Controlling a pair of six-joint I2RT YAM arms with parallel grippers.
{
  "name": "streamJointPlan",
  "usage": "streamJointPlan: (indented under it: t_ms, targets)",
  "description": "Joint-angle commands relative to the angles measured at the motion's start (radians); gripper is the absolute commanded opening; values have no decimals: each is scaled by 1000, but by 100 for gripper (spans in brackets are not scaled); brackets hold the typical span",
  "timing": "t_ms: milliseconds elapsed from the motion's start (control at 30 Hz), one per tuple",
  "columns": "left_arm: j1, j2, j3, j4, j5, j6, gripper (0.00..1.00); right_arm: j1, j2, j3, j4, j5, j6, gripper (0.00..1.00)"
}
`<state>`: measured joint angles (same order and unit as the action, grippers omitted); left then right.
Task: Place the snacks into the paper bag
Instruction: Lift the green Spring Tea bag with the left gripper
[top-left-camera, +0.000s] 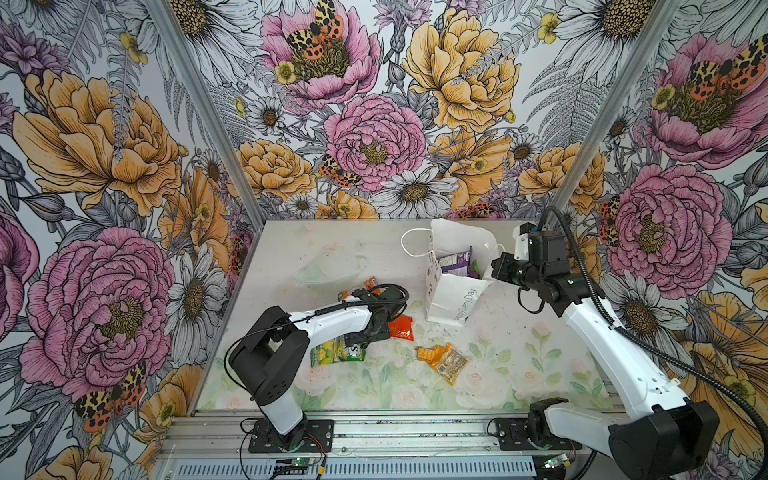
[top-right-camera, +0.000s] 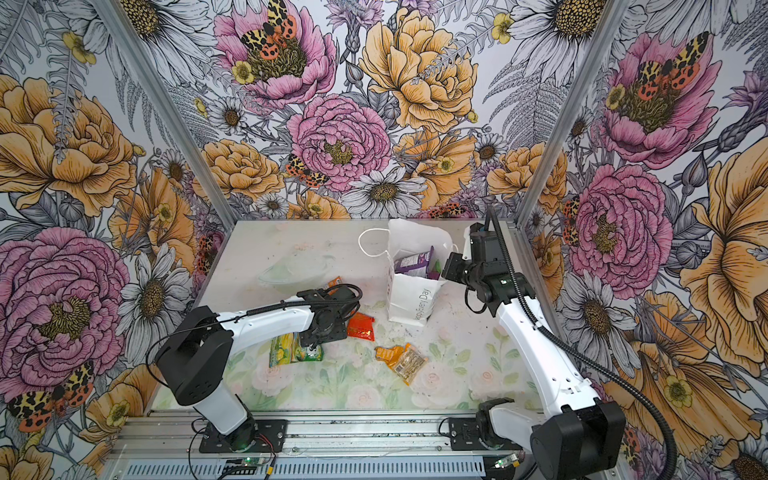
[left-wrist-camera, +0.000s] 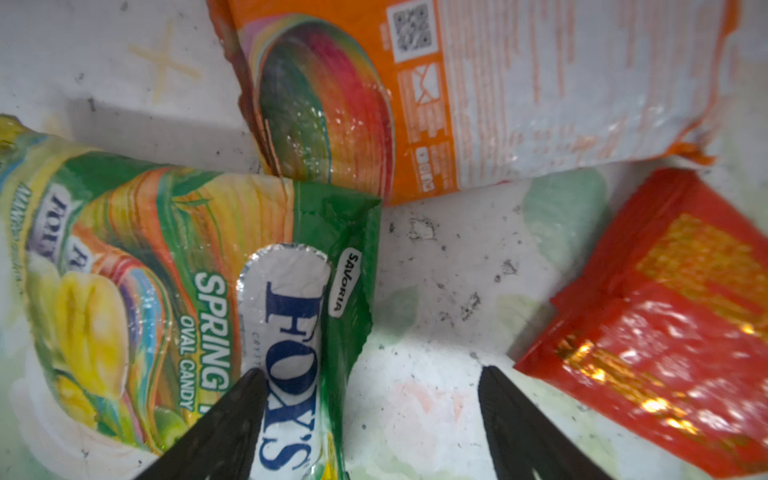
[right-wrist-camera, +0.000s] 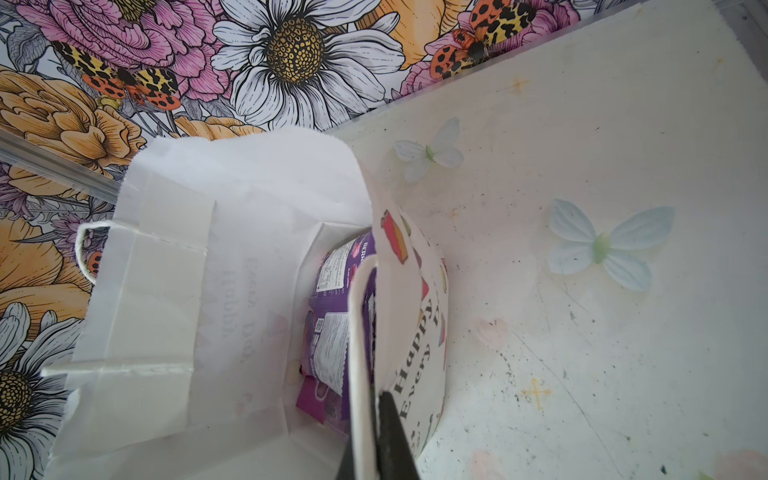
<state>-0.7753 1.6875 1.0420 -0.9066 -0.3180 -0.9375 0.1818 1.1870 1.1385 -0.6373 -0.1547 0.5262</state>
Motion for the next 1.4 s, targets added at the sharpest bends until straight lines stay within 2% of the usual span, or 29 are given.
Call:
streamJointPlan:
  t_ms: [0,100,233,333,567,767,833,1133,1367]
  targets:
    - [4,33,-24,28,34,29,74,-6,16,-17,7,-2,-1,0]
    - [8,73,-34,25,52,55,65,-6,17,-15,7,-6,3,0]
    - [19,82,-74,49,60,54,44,-5,10,-13,7,-6,-1,0]
    - [18,75,-79,54,57,55,32,-6,7,-13,7,-5,4,0]
    - [9,69,-76,77,59,57,12,-5,8,-11,7,-15,15,0]
    - [-1,44,-75,90,62,42,2,-5,3,-14,7,-14,14,0]
    - [-17,25,-65,91,33,46,0,-5,3,-14,7,-14,13,0]
    - [-80,-96,-85,134,-73,49,0,-4,8,-11,7,-15,13,0]
    - [-84,-216,-152,205,-105,23,0,-4,9,-2,8,-14,15,0]
